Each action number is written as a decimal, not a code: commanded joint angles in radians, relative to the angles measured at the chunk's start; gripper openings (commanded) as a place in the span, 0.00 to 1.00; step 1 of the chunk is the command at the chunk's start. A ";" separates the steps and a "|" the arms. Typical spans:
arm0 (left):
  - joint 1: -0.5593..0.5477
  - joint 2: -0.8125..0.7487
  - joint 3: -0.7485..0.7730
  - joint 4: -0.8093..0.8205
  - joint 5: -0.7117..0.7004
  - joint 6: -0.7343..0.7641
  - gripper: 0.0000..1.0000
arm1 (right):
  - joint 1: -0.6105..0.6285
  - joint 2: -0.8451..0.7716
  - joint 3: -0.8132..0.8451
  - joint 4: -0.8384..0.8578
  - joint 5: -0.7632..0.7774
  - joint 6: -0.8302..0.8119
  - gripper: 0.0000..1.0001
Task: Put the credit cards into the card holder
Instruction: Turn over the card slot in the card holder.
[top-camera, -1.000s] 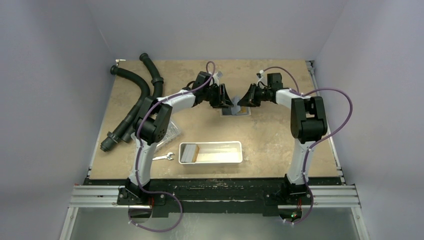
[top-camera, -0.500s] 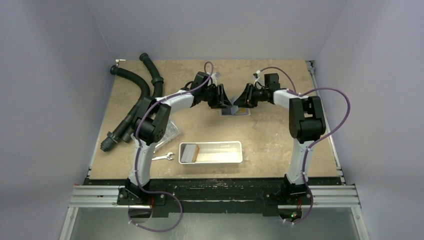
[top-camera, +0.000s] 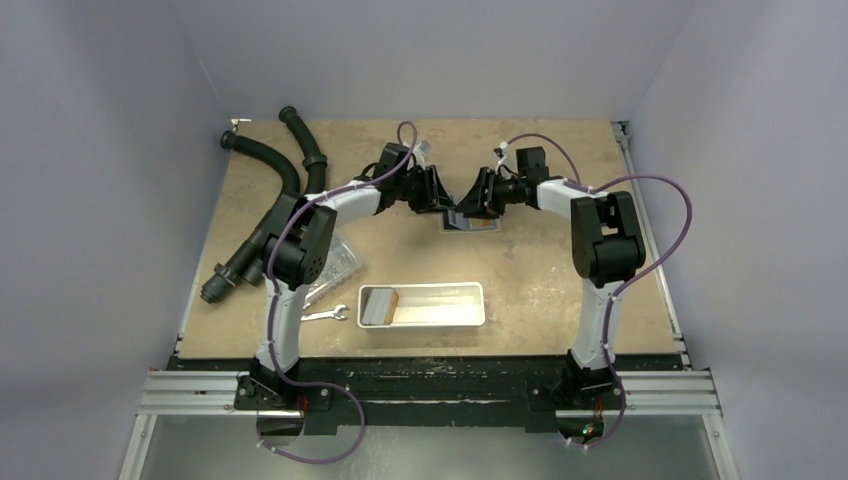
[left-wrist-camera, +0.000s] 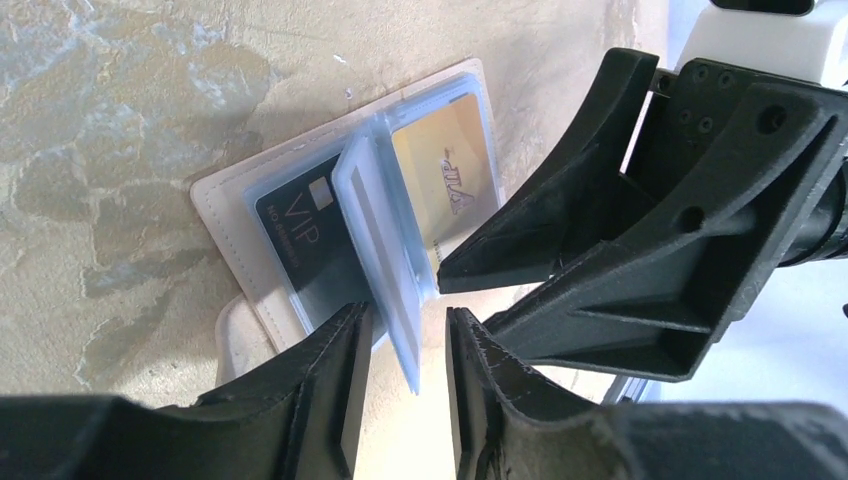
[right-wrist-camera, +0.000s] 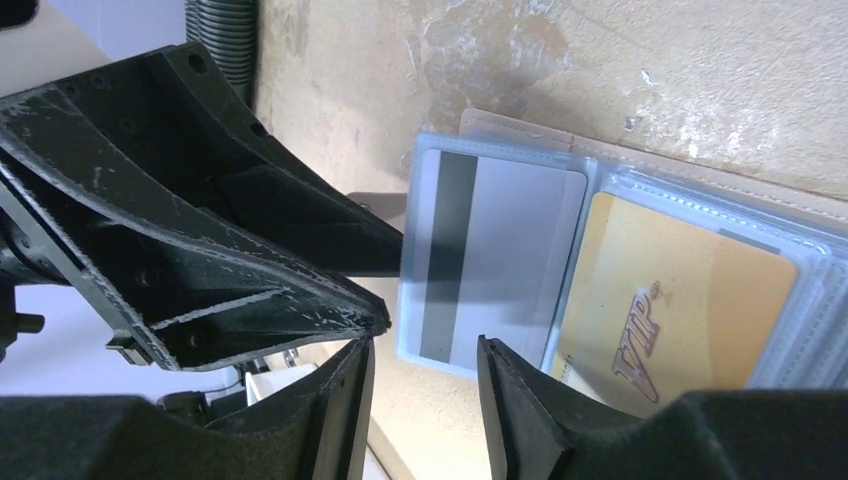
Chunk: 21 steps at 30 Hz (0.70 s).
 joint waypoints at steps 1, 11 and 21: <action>0.007 -0.048 -0.026 0.041 -0.020 -0.003 0.35 | 0.017 0.001 0.044 0.025 -0.020 0.007 0.51; 0.013 -0.049 -0.022 0.060 0.010 -0.012 0.32 | 0.049 -0.070 0.086 -0.137 0.319 -0.143 0.56; 0.006 -0.023 -0.020 0.191 0.098 -0.108 0.29 | 0.029 -0.133 -0.002 -0.062 0.296 -0.078 0.47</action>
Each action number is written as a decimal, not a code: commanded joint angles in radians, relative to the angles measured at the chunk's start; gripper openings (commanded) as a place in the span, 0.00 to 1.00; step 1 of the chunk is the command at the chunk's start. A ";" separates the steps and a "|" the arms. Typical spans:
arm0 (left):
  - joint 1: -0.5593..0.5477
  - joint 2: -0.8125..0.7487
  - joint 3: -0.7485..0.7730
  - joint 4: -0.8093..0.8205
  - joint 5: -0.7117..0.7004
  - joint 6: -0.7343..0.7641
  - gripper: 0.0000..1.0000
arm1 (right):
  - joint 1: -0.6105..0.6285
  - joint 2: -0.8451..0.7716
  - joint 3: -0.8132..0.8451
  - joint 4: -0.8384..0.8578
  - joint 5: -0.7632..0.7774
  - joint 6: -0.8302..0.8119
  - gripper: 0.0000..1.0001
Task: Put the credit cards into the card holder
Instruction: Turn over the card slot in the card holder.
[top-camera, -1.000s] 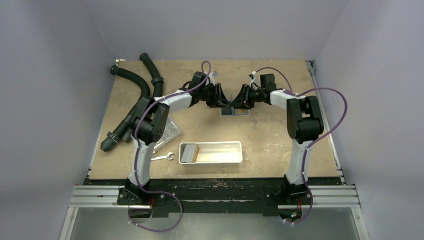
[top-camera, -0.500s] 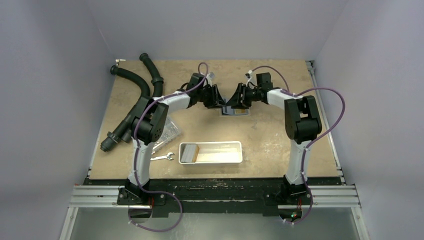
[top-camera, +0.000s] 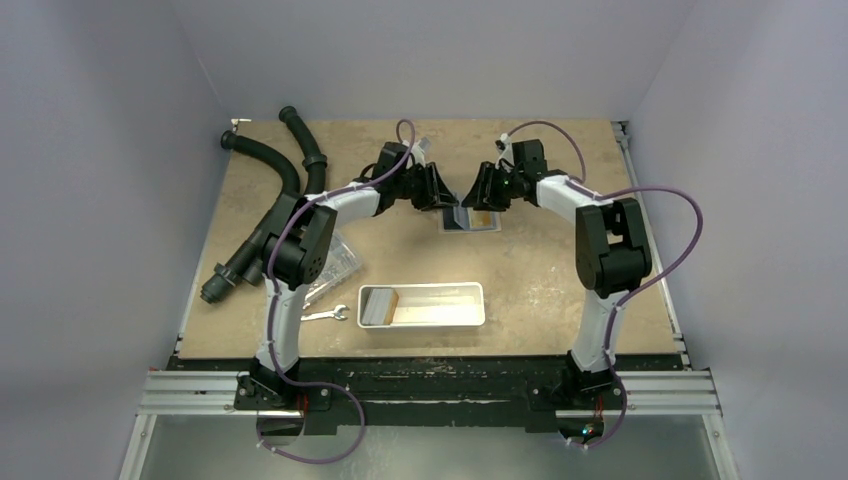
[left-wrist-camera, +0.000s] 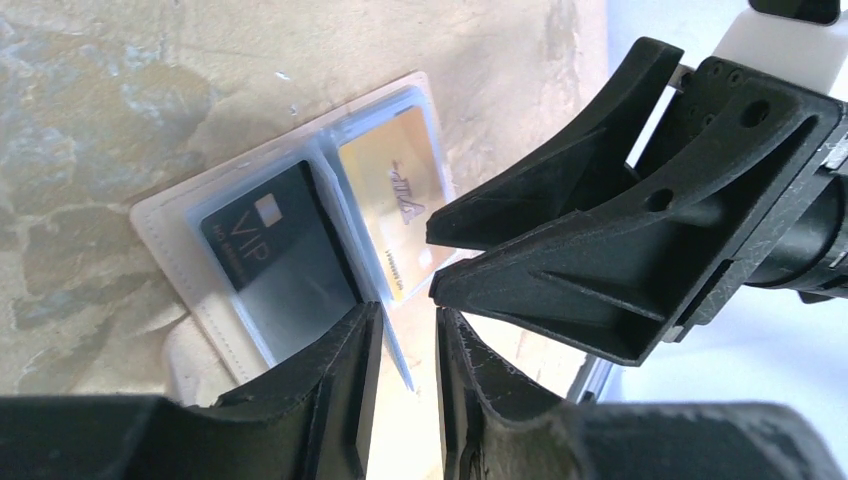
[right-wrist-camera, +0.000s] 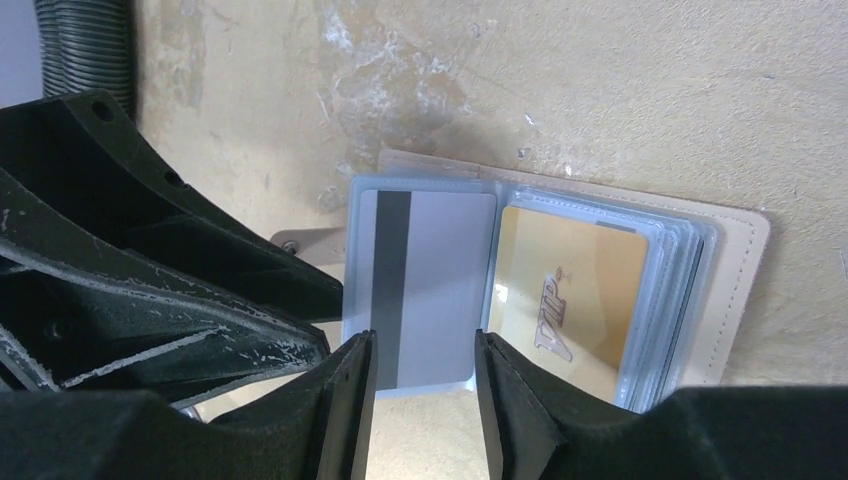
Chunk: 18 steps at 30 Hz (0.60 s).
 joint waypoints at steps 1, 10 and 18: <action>-0.001 -0.019 0.008 0.098 0.049 -0.049 0.30 | -0.012 -0.049 -0.026 0.048 -0.044 0.003 0.47; -0.014 0.017 0.034 0.103 0.054 -0.058 0.26 | -0.011 -0.061 -0.085 0.108 -0.154 -0.008 0.49; -0.022 0.032 0.058 0.076 0.047 -0.049 0.25 | -0.012 -0.072 -0.099 0.093 -0.119 -0.016 0.53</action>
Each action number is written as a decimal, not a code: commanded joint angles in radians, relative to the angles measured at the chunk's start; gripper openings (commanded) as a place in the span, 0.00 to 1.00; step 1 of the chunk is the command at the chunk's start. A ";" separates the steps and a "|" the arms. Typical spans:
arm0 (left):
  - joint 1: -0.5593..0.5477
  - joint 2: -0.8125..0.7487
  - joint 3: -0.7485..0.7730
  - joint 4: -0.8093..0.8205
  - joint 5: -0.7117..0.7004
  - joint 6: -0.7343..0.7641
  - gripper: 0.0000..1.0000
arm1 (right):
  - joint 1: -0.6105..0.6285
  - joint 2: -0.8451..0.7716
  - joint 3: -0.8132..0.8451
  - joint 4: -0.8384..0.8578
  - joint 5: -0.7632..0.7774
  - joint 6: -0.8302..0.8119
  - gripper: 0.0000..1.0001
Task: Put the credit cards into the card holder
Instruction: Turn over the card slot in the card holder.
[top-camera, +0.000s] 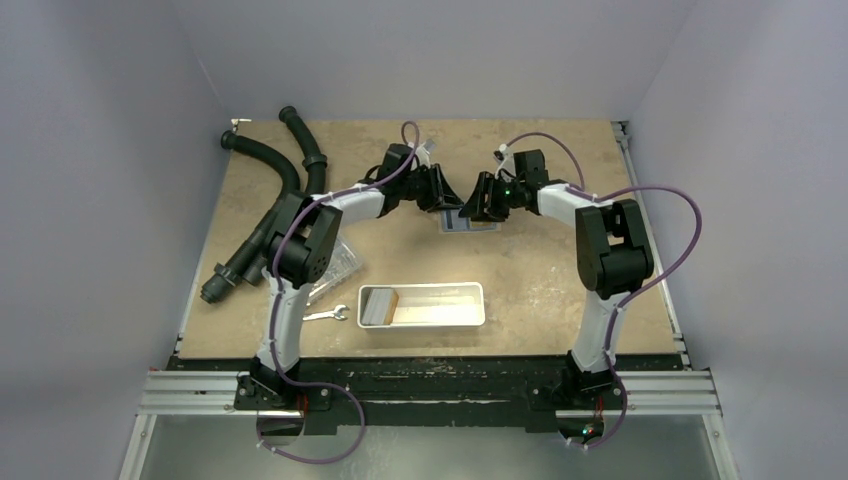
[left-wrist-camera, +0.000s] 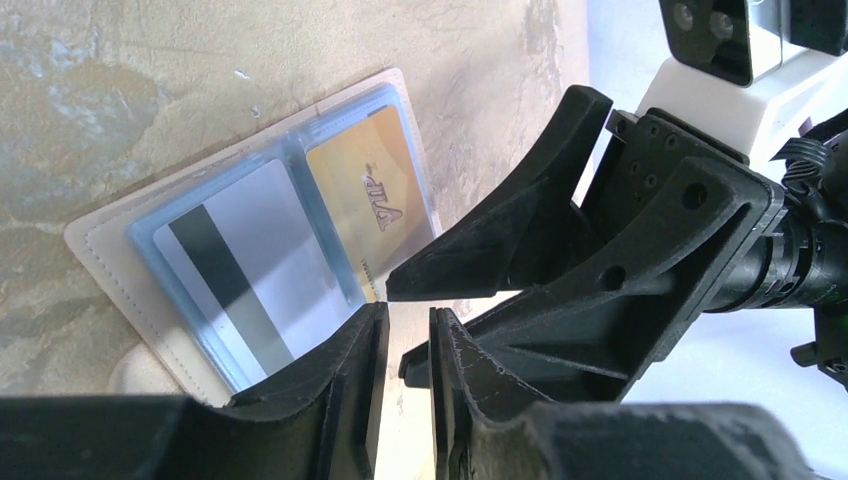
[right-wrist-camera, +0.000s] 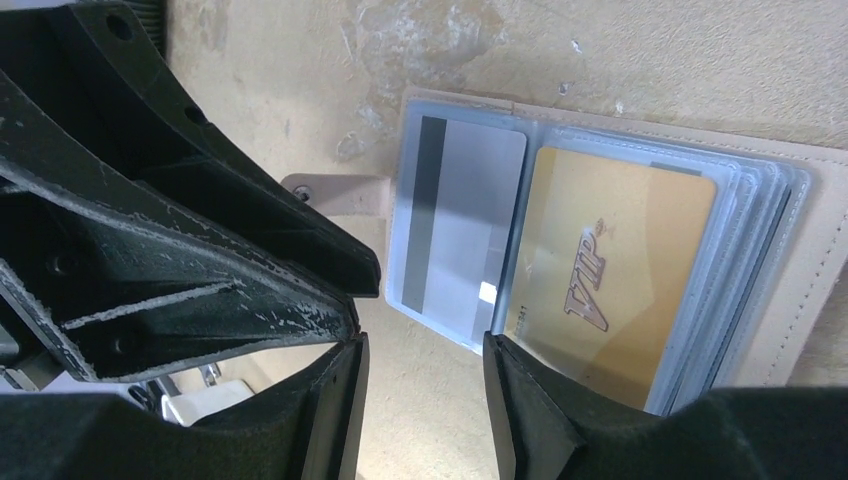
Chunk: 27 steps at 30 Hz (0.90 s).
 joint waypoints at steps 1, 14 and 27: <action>-0.006 -0.010 0.034 -0.004 -0.012 0.023 0.26 | 0.000 -0.049 0.007 0.006 0.020 -0.027 0.53; -0.001 -0.091 -0.020 -0.140 -0.240 0.135 0.50 | 0.023 0.018 0.078 0.008 0.068 -0.005 0.13; -0.005 -0.068 -0.024 -0.109 -0.196 0.116 0.51 | 0.041 0.117 0.137 -0.044 0.178 0.015 0.00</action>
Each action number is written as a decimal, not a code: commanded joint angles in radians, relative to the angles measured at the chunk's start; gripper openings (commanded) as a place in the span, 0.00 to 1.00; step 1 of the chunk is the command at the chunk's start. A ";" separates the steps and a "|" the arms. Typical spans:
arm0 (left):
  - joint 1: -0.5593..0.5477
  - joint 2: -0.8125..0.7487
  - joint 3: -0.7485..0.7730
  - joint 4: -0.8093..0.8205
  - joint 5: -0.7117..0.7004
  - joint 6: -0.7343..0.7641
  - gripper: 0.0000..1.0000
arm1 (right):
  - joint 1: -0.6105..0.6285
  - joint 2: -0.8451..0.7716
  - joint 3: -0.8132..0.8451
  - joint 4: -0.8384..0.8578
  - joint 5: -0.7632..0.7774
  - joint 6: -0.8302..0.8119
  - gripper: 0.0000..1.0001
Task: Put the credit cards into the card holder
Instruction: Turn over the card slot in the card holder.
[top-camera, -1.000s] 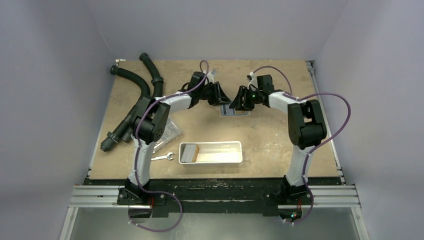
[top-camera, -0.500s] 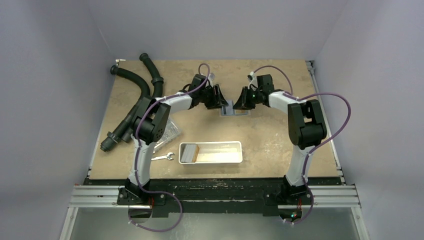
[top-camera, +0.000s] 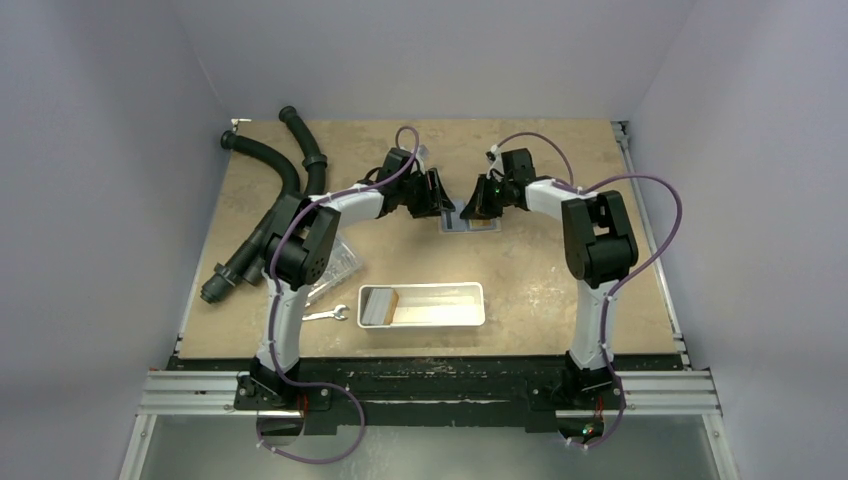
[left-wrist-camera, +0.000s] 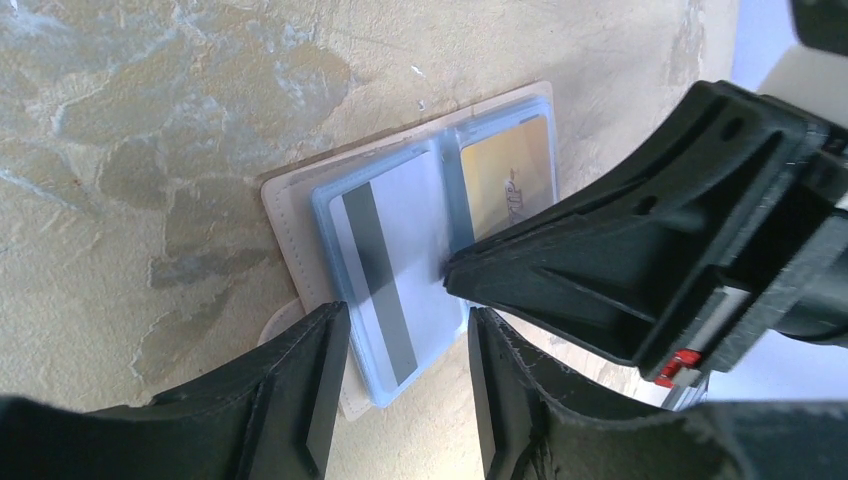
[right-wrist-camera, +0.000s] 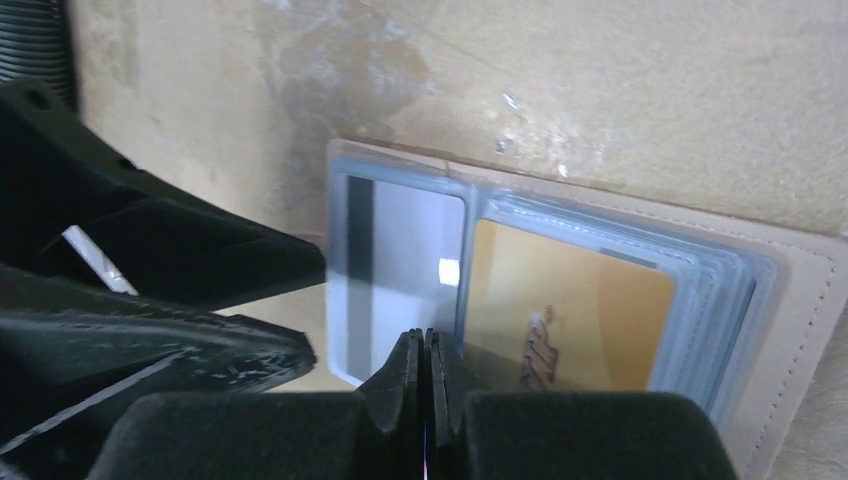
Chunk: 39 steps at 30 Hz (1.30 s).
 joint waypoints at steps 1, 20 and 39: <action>0.000 -0.041 -0.004 0.042 0.023 0.014 0.51 | 0.006 0.018 0.044 -0.038 0.085 0.008 0.00; -0.036 -0.038 0.017 0.108 0.084 -0.005 0.51 | 0.008 0.051 0.042 -0.051 0.086 0.022 0.00; -0.034 -0.132 -0.089 0.024 -0.138 0.031 0.58 | 0.006 0.047 0.039 -0.023 0.026 0.045 0.00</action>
